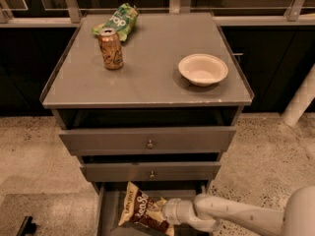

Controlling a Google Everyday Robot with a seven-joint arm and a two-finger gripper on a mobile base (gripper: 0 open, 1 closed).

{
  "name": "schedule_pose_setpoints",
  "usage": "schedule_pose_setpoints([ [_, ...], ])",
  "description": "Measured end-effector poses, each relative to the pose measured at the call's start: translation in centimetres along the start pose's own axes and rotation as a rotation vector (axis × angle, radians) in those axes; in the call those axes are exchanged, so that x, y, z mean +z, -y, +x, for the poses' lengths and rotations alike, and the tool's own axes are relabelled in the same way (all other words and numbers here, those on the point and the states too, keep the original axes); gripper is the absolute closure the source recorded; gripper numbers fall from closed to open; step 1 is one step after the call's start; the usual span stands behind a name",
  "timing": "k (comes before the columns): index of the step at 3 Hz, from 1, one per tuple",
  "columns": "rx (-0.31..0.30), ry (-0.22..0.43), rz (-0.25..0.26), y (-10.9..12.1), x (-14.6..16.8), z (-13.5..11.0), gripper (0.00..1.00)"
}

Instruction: Pick brown chip bag from bottom drawer and place on counter

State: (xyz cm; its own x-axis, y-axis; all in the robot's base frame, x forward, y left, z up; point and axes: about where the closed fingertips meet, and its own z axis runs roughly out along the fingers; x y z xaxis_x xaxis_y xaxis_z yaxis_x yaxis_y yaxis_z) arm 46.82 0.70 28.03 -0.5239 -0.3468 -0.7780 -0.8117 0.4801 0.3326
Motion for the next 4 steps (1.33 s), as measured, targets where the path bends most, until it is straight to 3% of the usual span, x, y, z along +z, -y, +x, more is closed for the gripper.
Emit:
schedule_pose_setpoints([
  [2,-0.043,-0.003,0.024,-1.6,-9.1,-3.8,1.0],
  [3,-0.066,0.023,0.04,-1.9,-11.9,-5.1,1.0],
  [4,-0.066,0.023,0.04,-1.9,-11.9,-5.1,1.0],
])
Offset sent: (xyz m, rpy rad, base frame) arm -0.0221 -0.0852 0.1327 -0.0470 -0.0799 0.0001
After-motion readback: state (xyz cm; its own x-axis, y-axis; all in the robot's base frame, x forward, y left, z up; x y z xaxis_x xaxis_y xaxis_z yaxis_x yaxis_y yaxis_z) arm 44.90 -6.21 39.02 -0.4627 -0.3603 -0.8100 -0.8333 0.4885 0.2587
